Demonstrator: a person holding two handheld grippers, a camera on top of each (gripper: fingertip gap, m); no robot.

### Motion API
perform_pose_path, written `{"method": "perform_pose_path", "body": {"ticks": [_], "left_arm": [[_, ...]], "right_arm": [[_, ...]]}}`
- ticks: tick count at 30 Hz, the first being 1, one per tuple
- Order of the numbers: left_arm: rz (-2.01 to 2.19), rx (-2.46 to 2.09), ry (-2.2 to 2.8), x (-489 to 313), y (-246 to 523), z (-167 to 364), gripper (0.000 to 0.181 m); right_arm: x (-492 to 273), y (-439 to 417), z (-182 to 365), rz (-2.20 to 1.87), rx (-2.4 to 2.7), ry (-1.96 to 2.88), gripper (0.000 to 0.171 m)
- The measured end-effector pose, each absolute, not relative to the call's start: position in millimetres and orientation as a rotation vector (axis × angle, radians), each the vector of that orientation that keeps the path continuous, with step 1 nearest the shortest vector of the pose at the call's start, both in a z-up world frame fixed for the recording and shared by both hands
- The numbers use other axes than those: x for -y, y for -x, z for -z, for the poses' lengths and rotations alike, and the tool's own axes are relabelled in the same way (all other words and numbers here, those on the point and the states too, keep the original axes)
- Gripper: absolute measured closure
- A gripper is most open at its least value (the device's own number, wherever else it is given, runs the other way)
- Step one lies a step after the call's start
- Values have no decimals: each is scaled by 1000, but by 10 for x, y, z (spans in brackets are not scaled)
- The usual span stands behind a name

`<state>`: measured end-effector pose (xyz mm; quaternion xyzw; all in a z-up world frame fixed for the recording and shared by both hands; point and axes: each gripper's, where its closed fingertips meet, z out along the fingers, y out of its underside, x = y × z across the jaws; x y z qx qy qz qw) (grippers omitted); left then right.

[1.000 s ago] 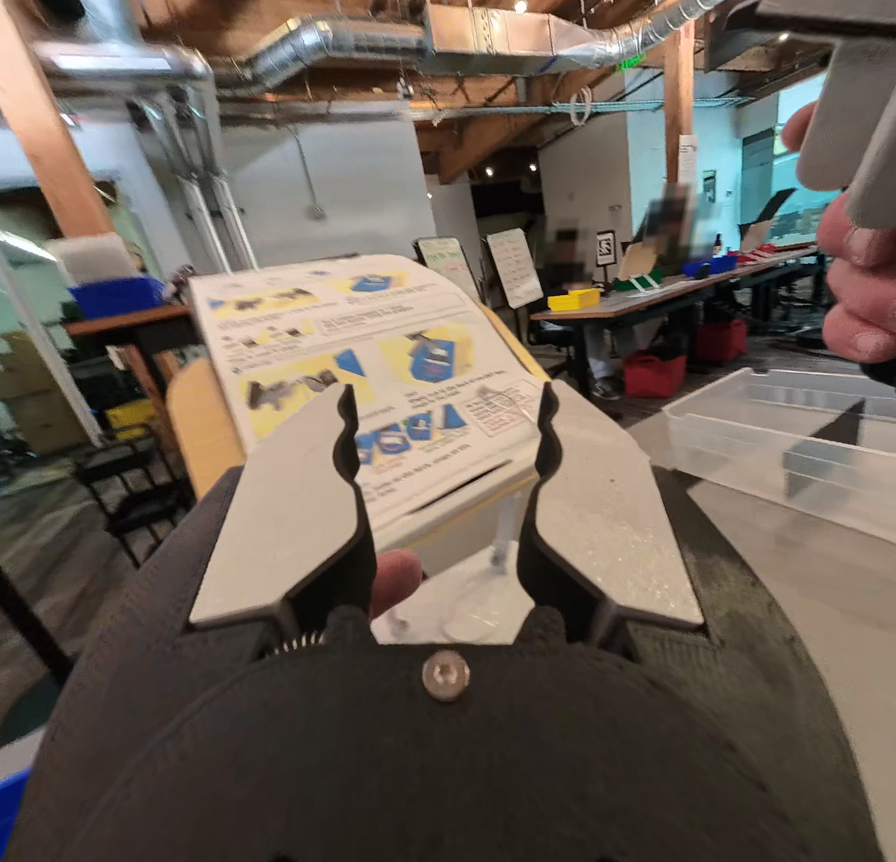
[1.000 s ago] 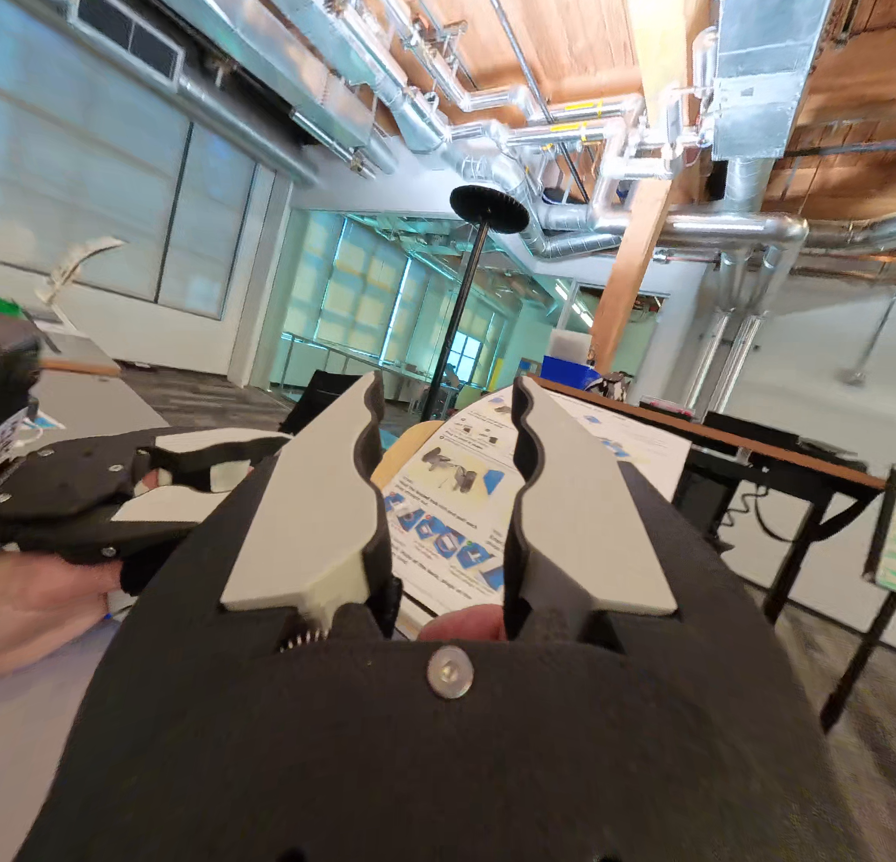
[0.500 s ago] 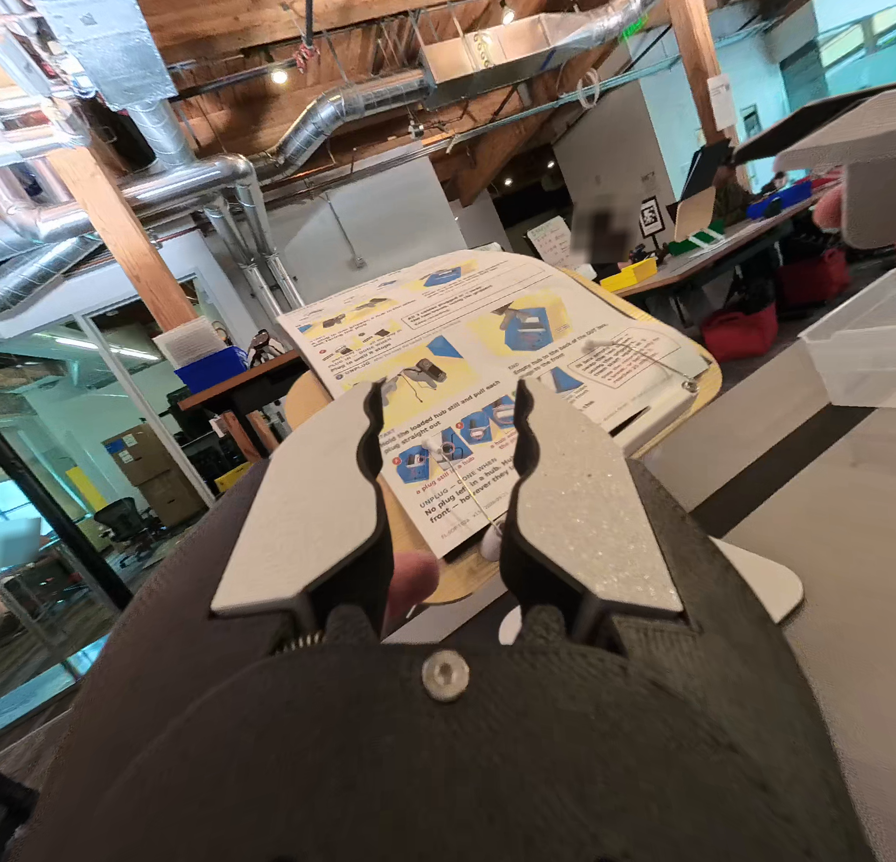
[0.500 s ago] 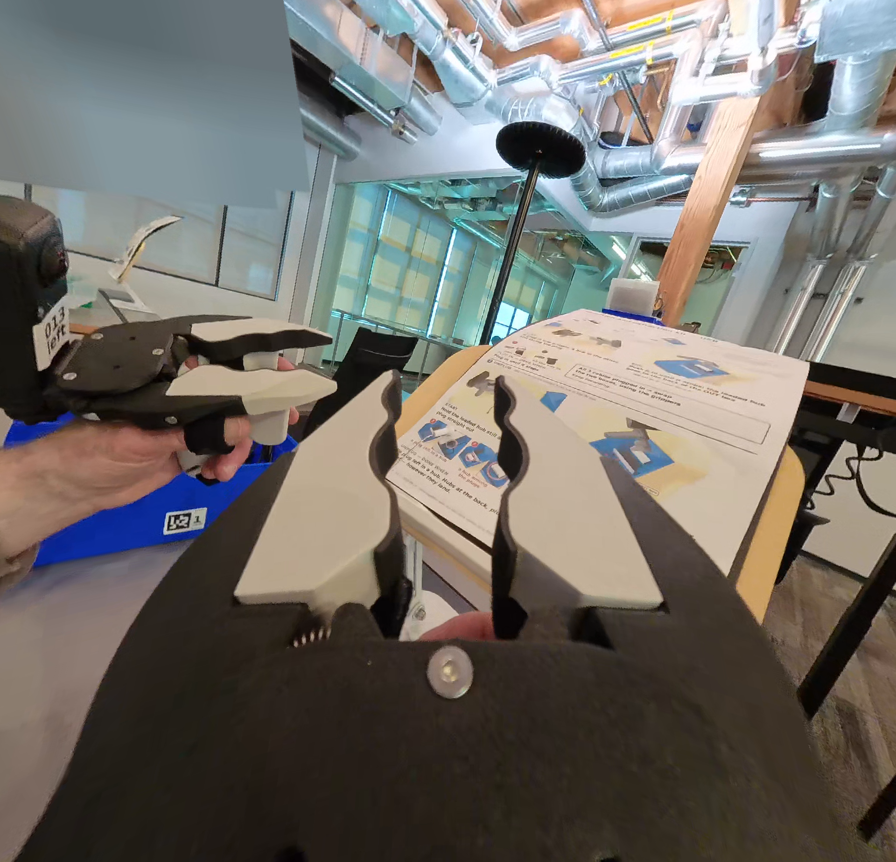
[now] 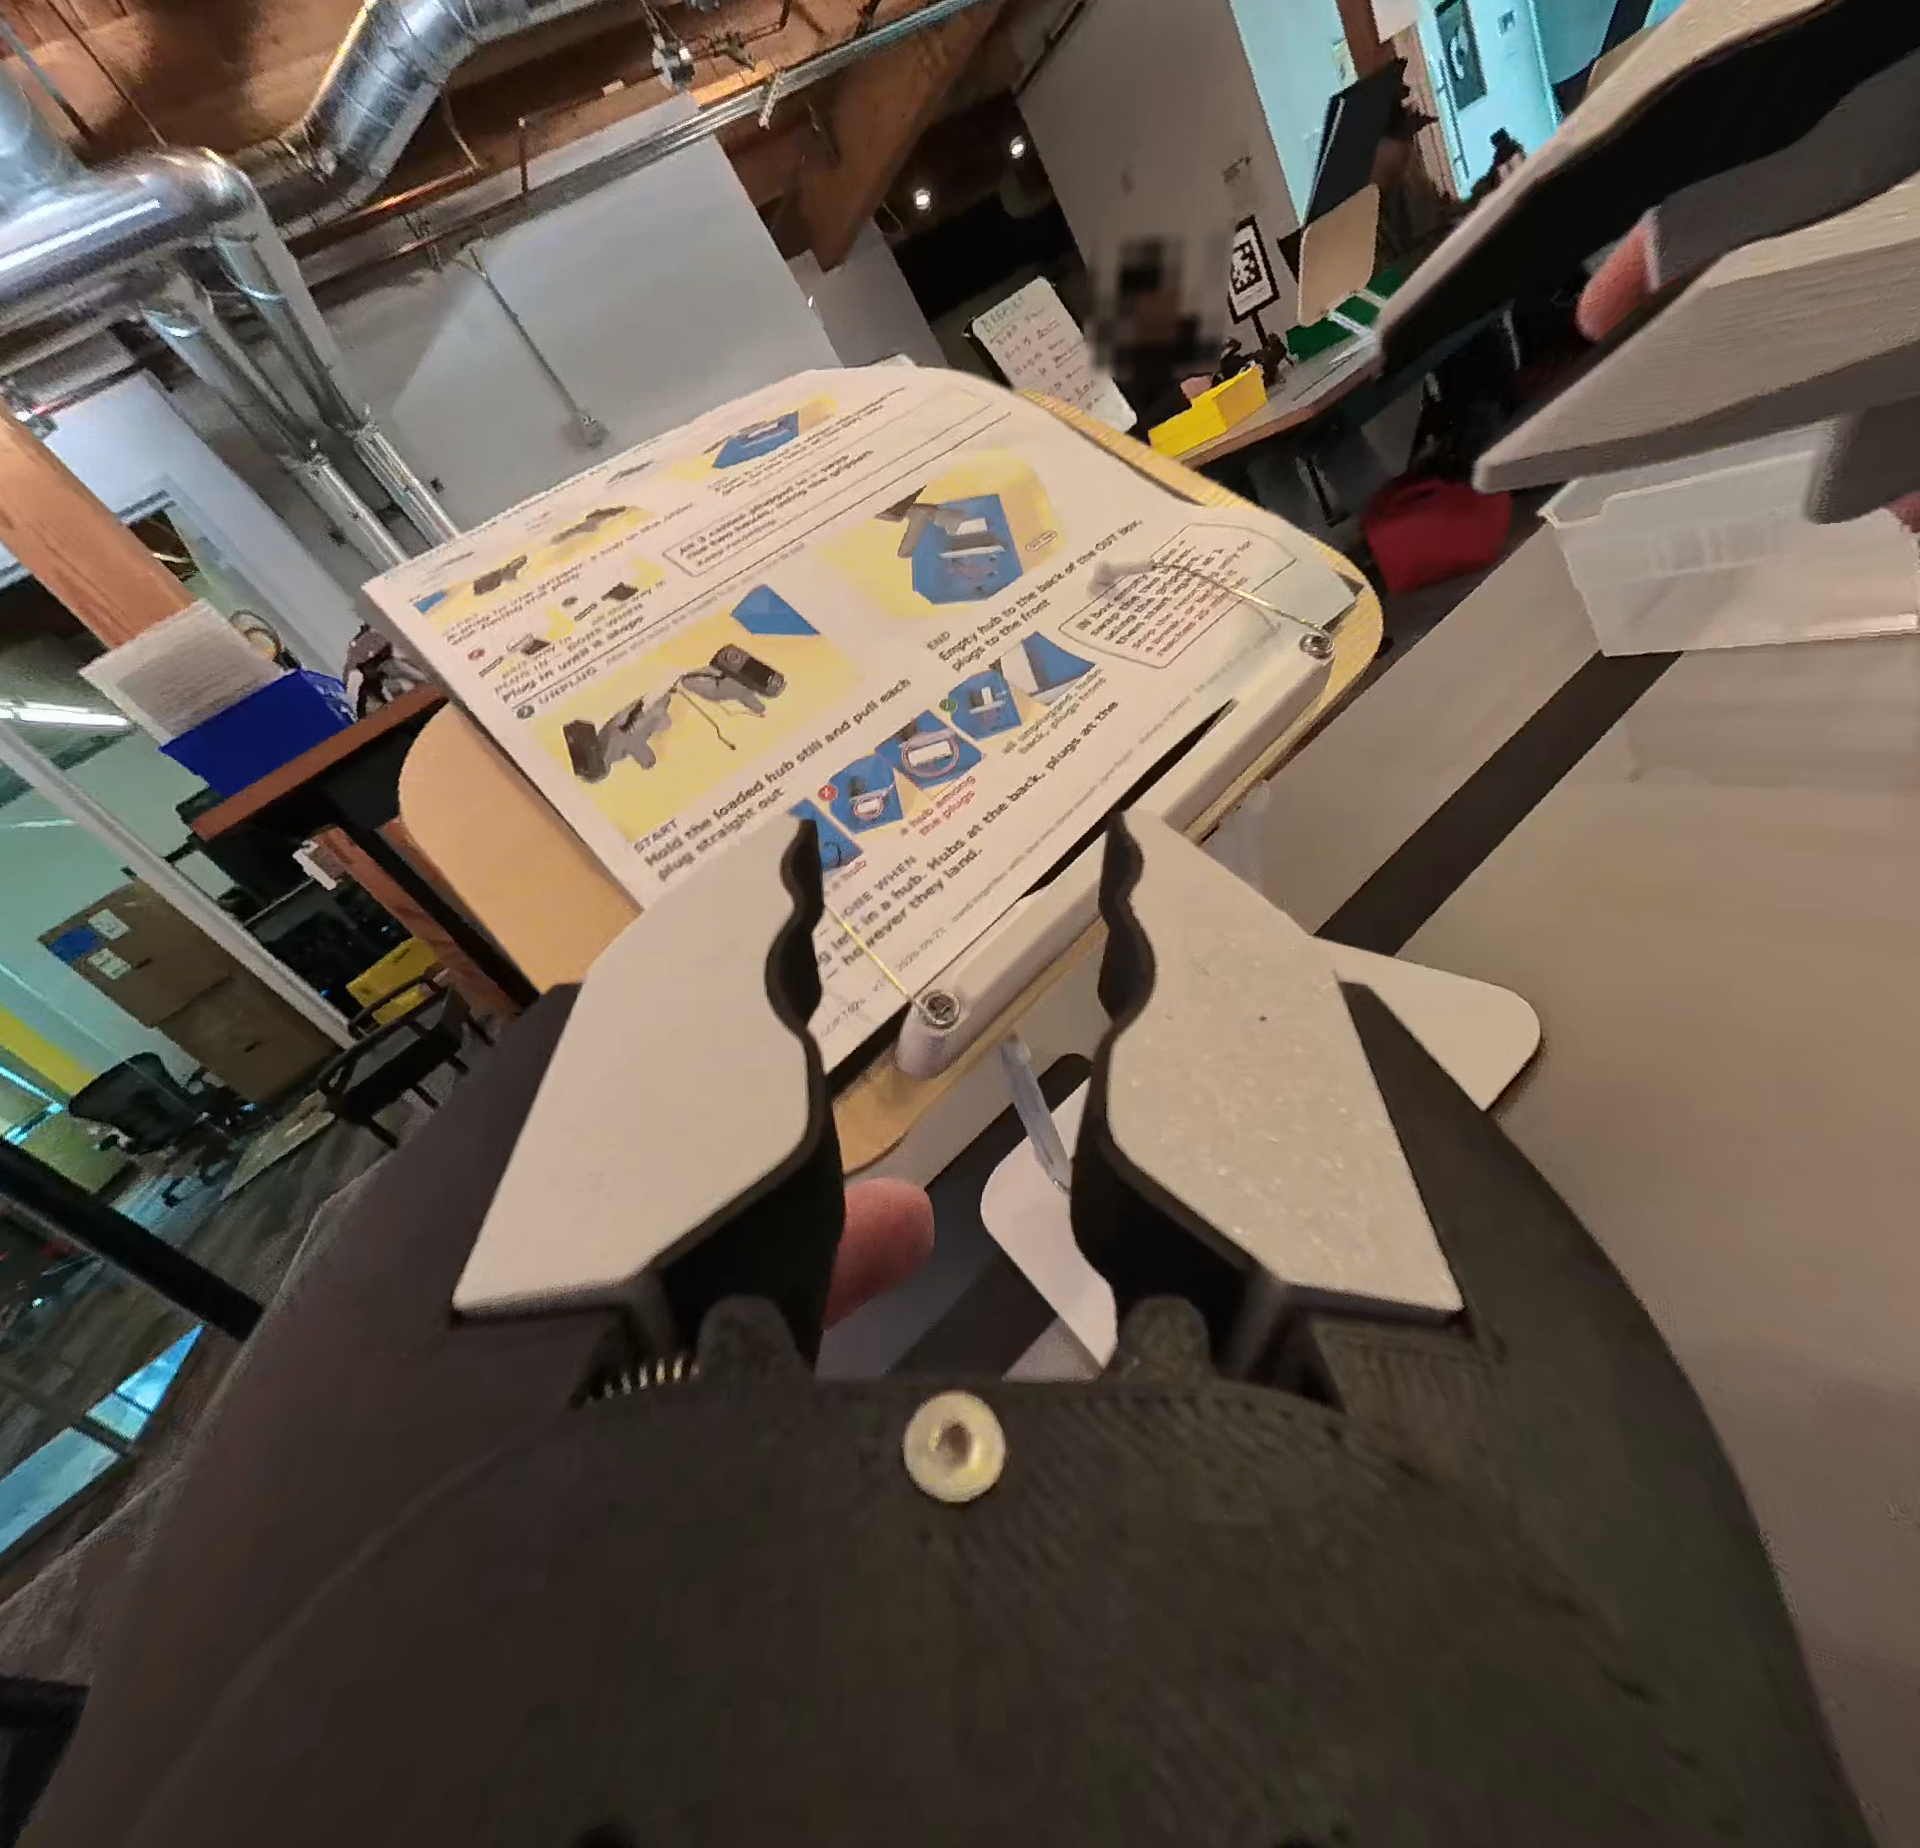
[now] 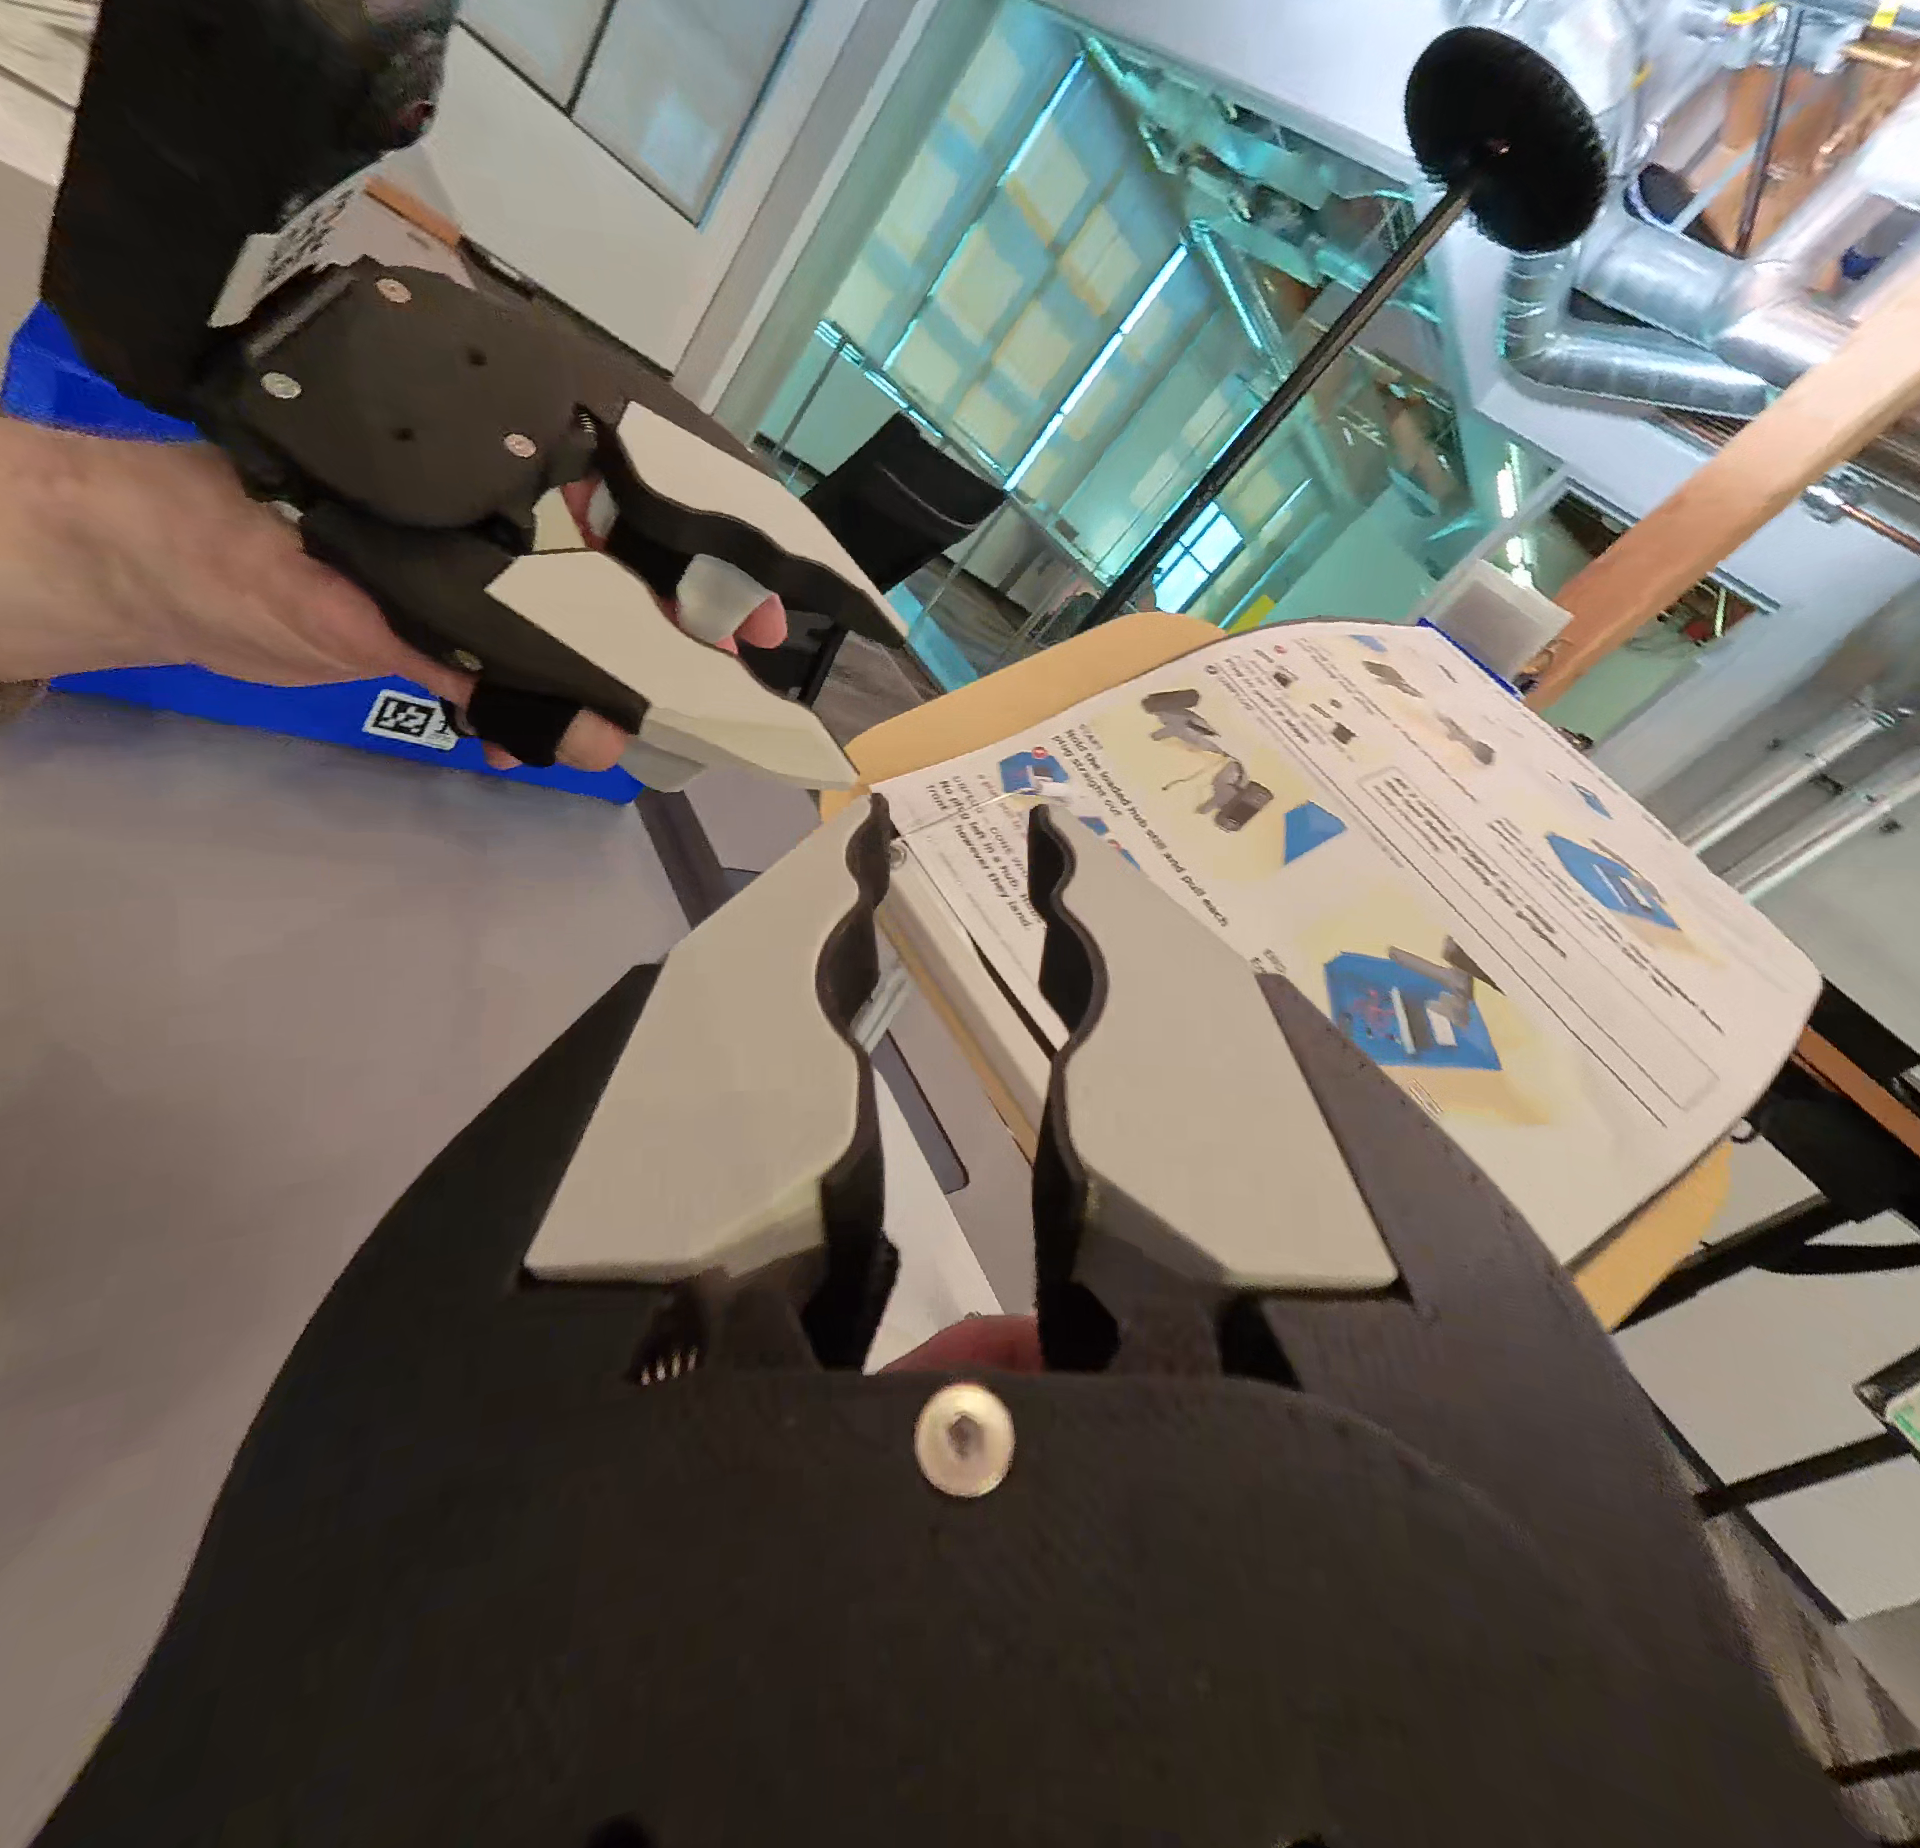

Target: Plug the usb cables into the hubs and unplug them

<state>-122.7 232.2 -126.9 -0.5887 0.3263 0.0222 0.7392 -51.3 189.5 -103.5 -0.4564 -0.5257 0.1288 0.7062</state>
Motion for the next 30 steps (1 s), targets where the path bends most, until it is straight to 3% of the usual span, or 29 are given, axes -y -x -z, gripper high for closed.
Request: {"method": "perform_pose_path", "body": {"ticks": [15,21,25,30], "left_arm": [[6,-652,1360,-2228,1212,1412,129],[-119,-768,1301,-2071,1198,1177,144],[-171,-744,1213,-1914,1348,732,148],[-430,-934,1332,-2046,2020,599,151]], "right_arm": [[-1712,638,1077,-453,1210,979,146],[-1731,584,1043,-425,1207,992,149],[-1757,538,1061,-375,1222,1002,151],[-1758,478,1046,-371,1225,997,152]]}}
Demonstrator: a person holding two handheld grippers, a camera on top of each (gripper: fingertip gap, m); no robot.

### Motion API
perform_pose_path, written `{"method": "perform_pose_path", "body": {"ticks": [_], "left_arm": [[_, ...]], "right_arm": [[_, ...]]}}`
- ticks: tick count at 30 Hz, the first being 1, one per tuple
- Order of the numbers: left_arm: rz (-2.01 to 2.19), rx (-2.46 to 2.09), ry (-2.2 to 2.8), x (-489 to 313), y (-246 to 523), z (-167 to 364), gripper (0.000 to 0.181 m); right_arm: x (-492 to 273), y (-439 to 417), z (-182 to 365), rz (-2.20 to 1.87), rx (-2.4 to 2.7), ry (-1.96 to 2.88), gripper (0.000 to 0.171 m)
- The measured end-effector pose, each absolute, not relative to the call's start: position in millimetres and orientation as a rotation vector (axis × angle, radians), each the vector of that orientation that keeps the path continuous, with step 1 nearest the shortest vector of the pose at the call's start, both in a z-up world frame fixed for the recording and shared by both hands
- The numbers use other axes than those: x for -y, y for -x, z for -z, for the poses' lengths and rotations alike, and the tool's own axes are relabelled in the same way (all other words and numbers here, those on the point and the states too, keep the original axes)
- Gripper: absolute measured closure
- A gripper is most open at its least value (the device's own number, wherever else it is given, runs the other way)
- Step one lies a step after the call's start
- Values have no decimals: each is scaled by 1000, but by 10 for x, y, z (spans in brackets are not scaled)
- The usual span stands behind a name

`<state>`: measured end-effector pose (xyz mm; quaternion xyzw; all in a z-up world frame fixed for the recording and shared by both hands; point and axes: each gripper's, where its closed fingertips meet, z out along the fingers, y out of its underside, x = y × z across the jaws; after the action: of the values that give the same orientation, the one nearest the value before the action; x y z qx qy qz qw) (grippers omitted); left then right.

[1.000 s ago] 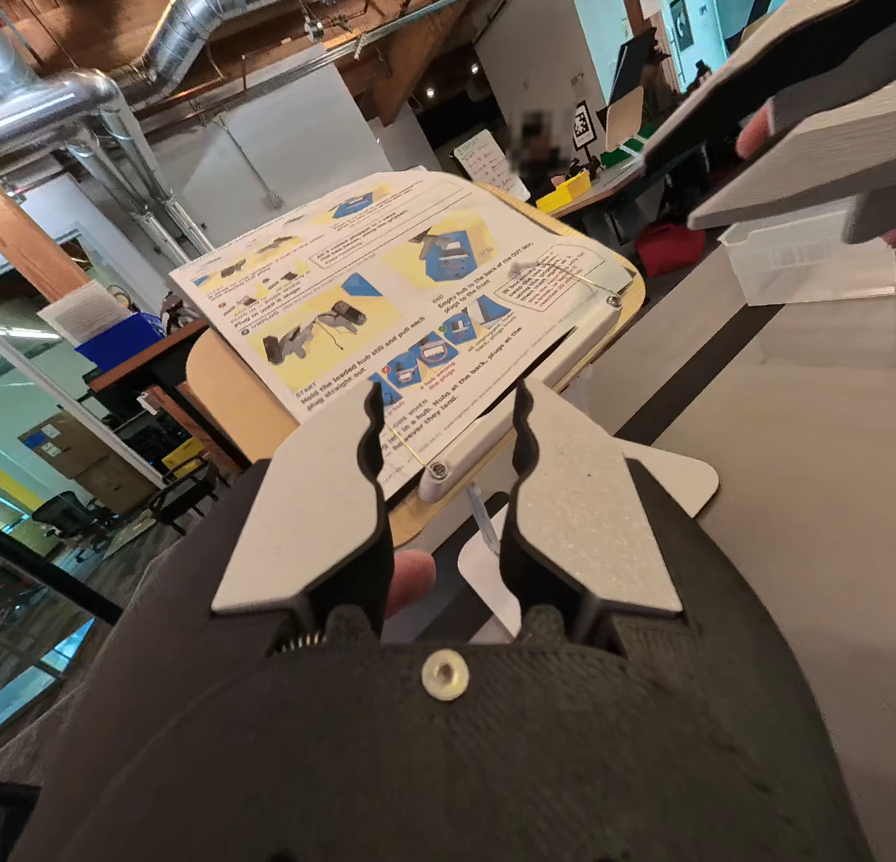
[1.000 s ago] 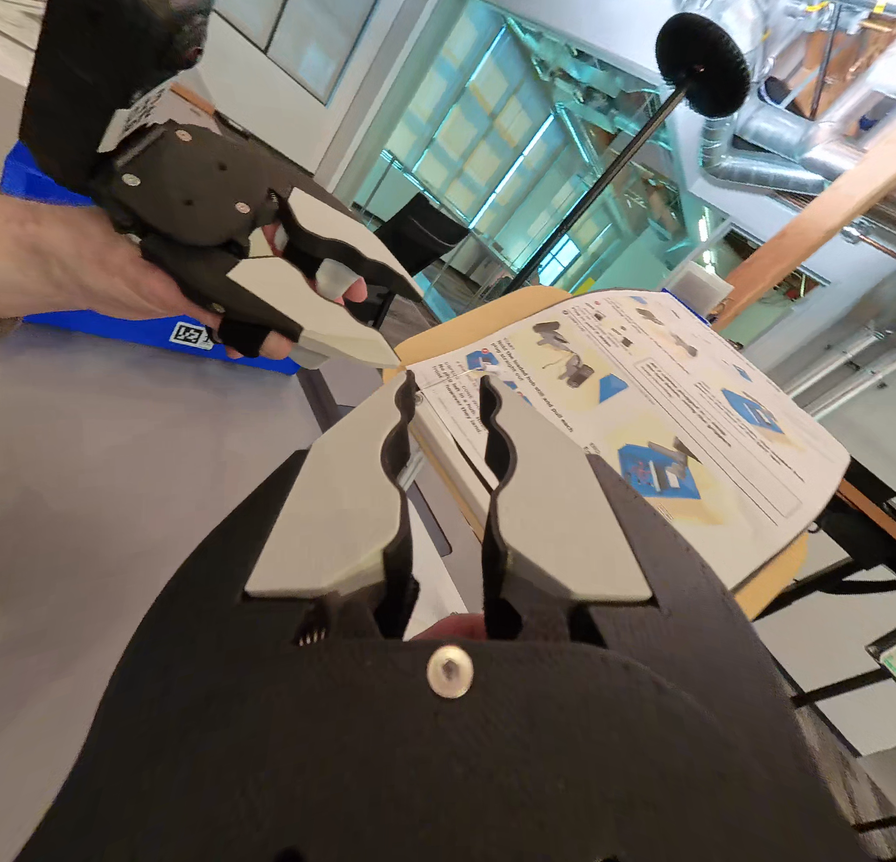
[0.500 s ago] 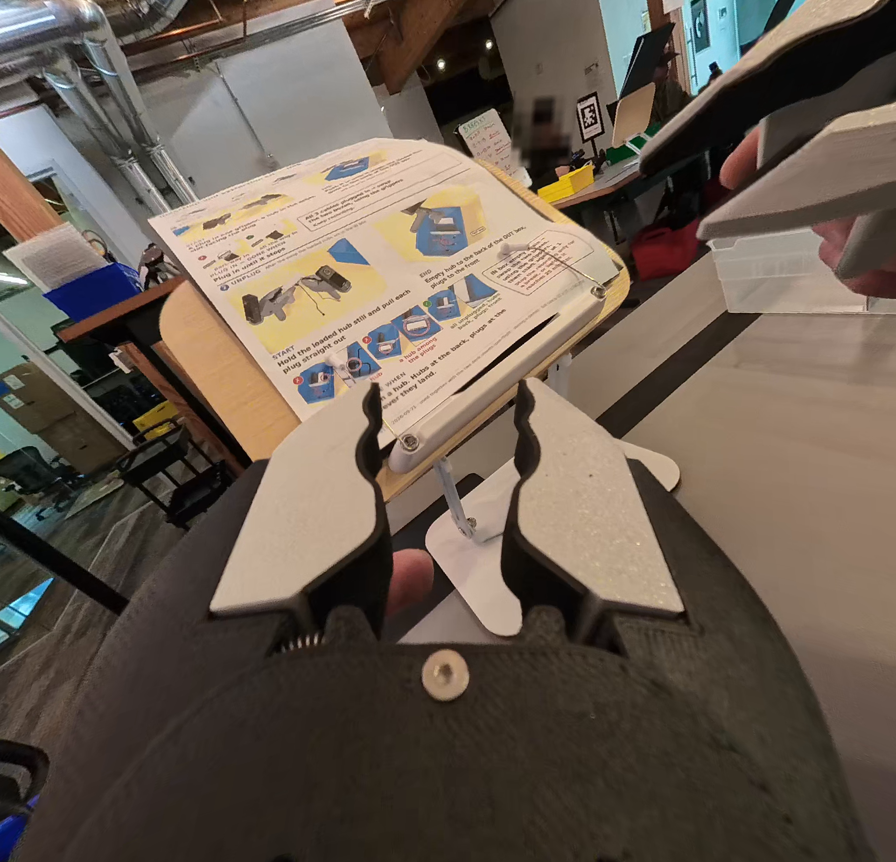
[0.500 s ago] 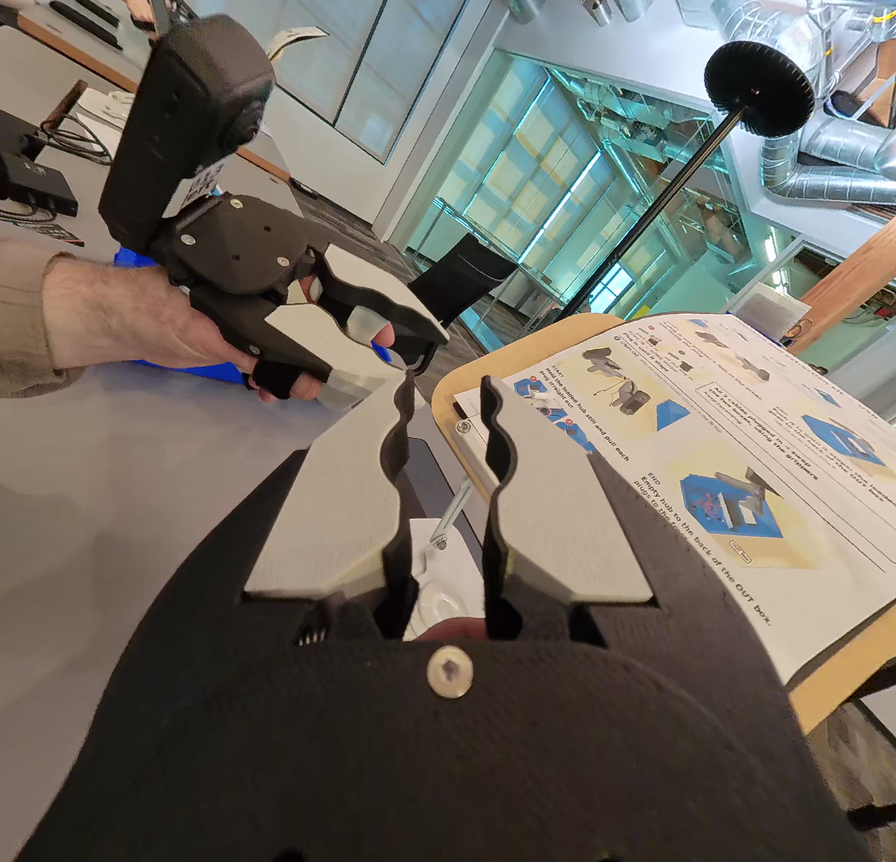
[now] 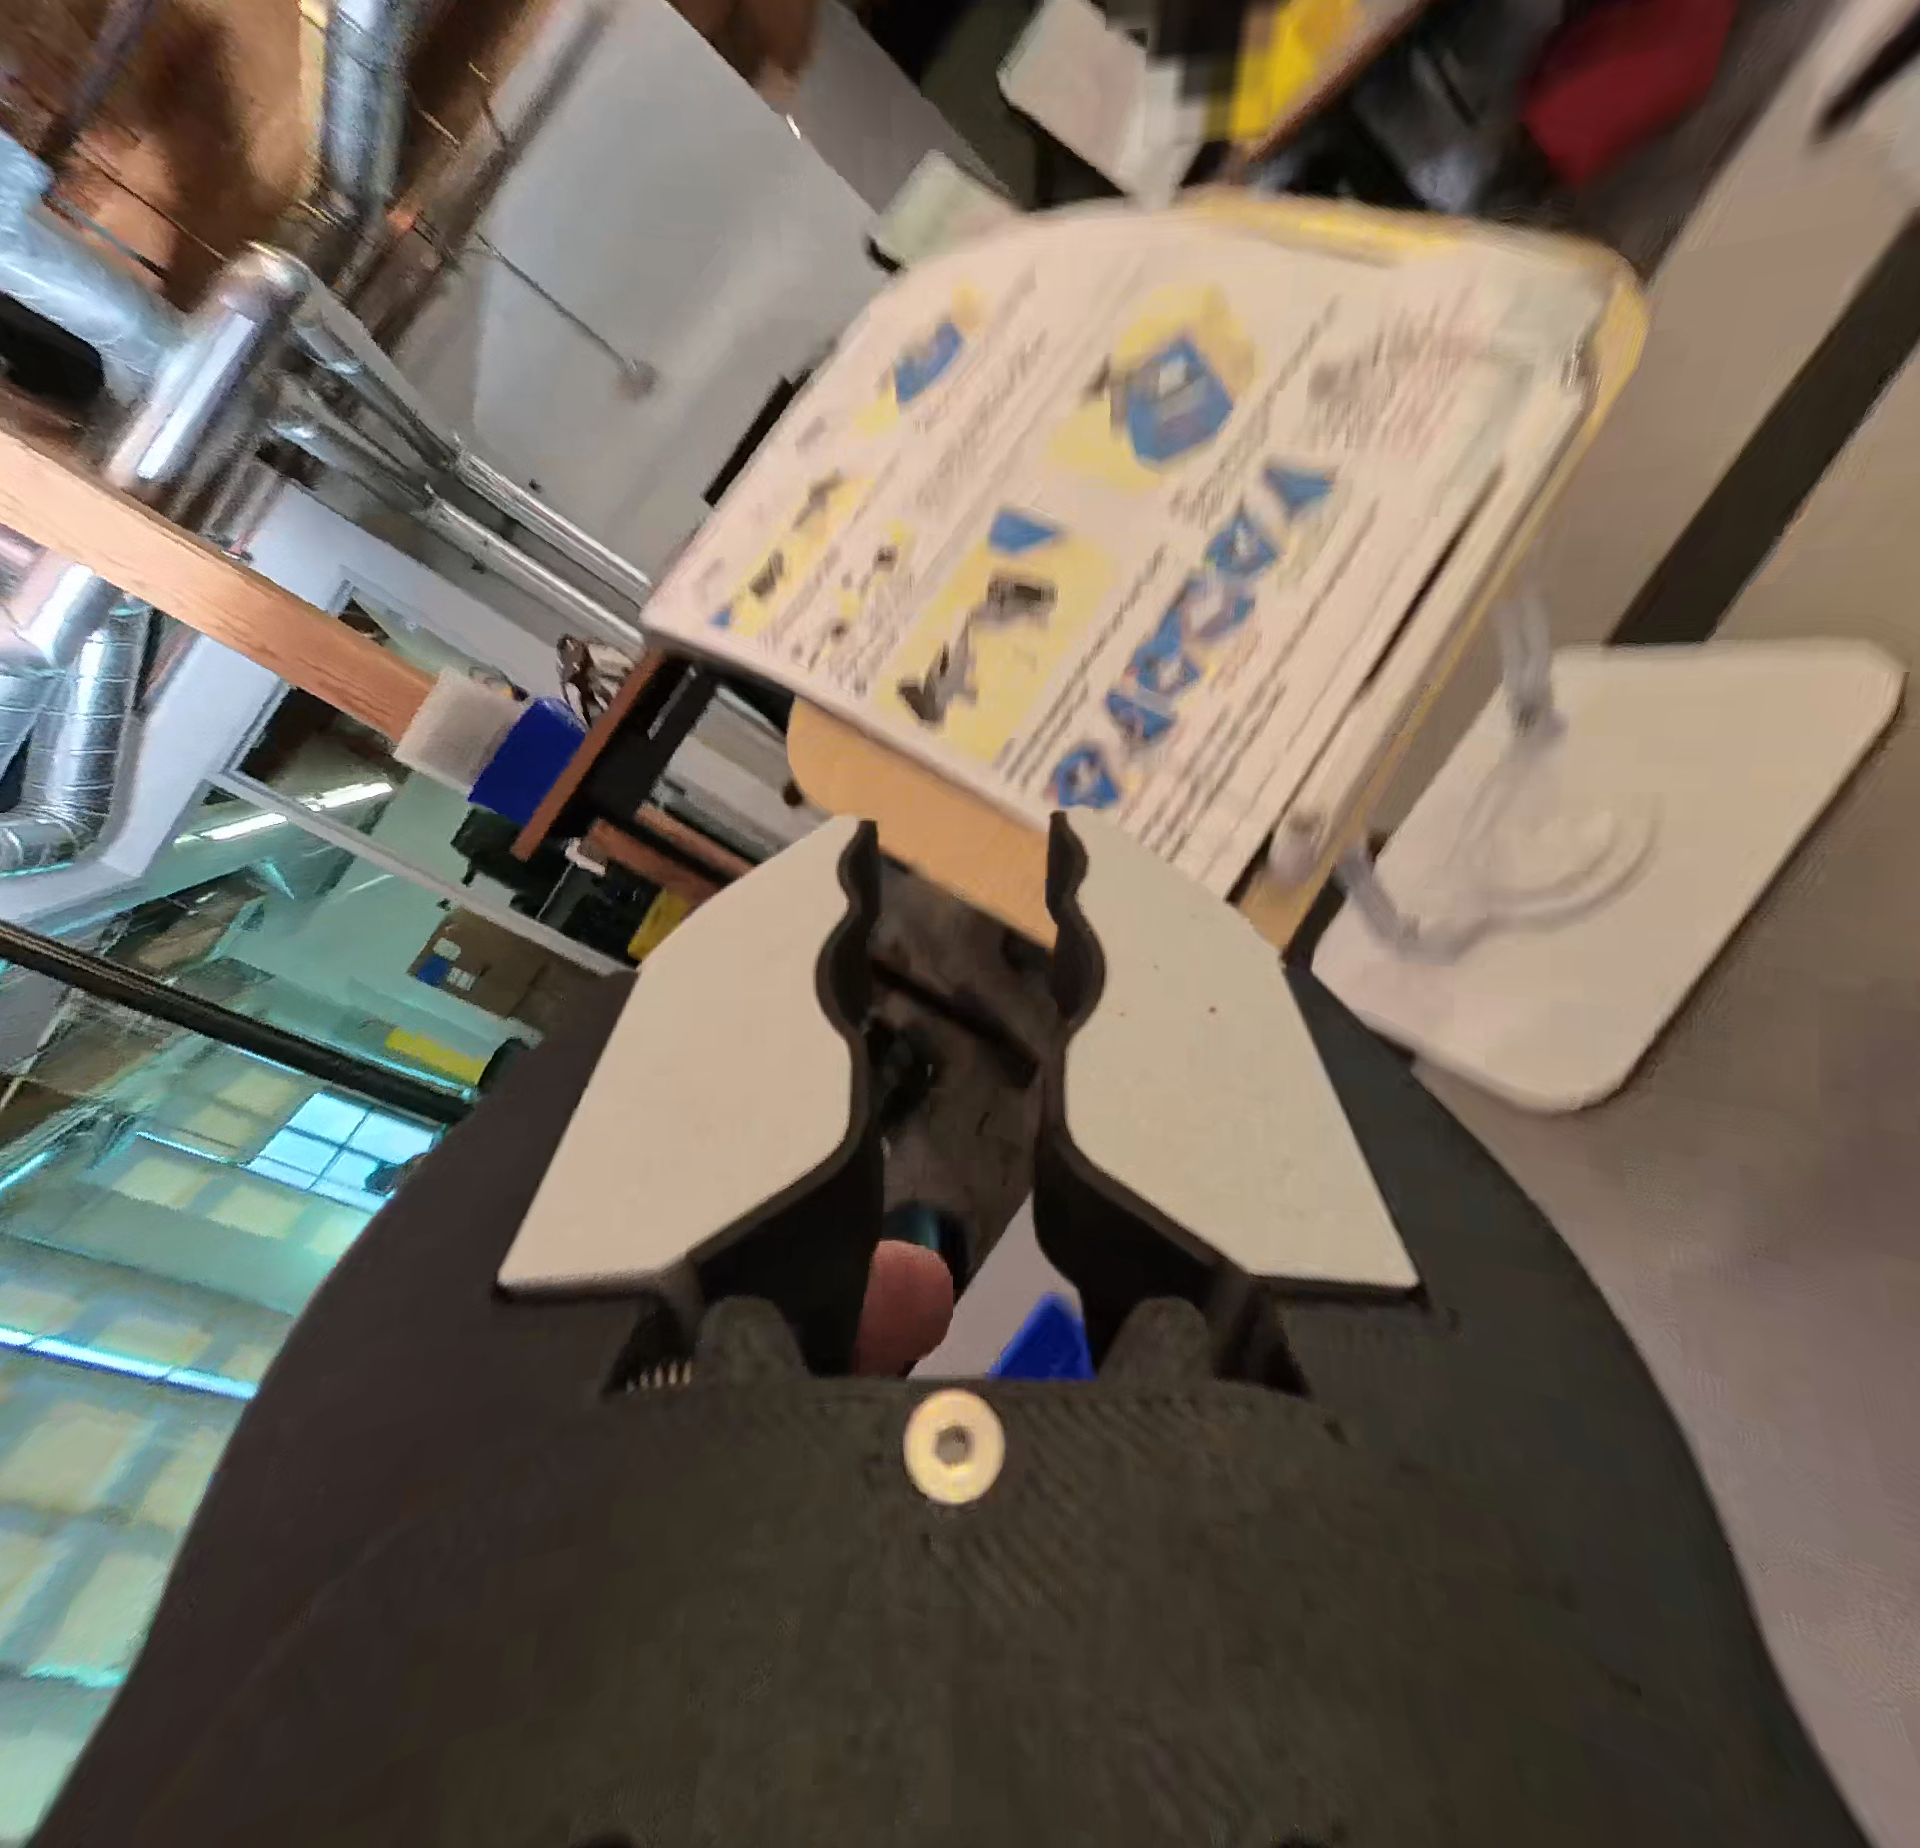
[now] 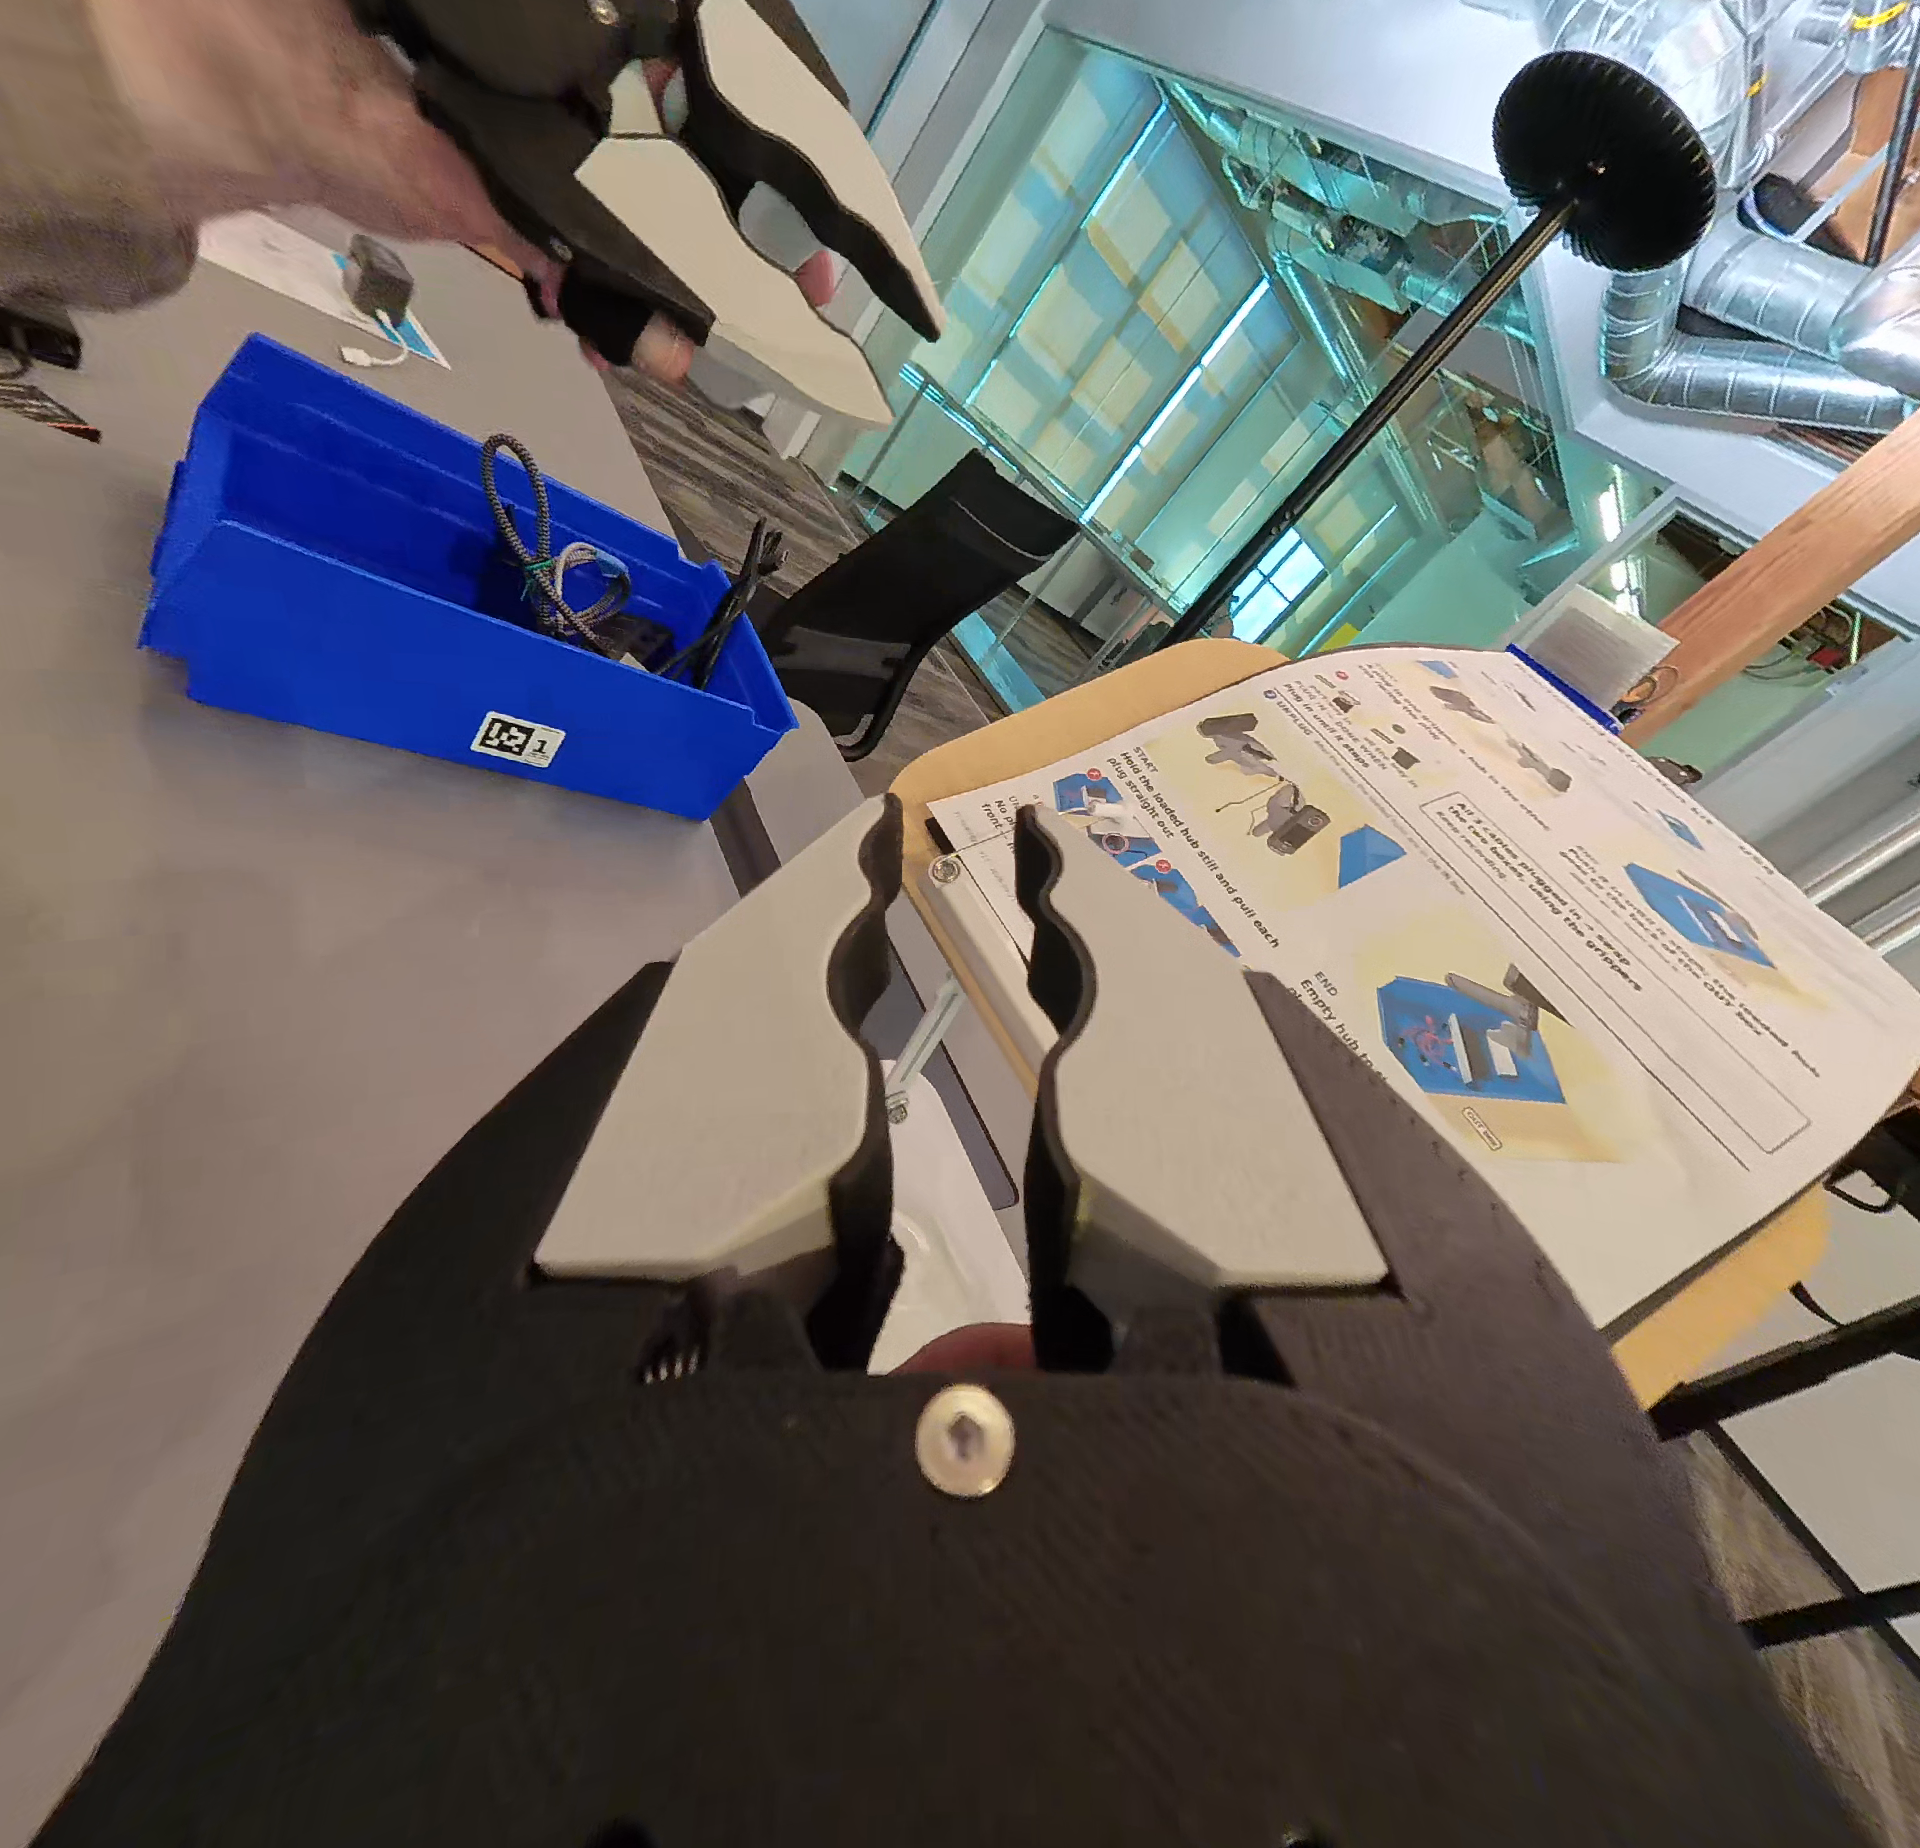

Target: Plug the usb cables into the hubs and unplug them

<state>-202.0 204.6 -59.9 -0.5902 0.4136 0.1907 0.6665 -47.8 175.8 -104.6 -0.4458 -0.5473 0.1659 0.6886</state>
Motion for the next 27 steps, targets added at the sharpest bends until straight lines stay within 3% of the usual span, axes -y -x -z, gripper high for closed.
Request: {"method": "perform_pose_path", "body": {"ticks": [13,27], "left_arm": [[-872,-1803,1850,-2097,4271,1984,140],[-746,-2290,2028,-2359,4787,3025,121]], "right_arm": [[-1932,387,1285,-365,1253,1061,152],[-2010,545,1719,-383,1348,1133,152]]}}
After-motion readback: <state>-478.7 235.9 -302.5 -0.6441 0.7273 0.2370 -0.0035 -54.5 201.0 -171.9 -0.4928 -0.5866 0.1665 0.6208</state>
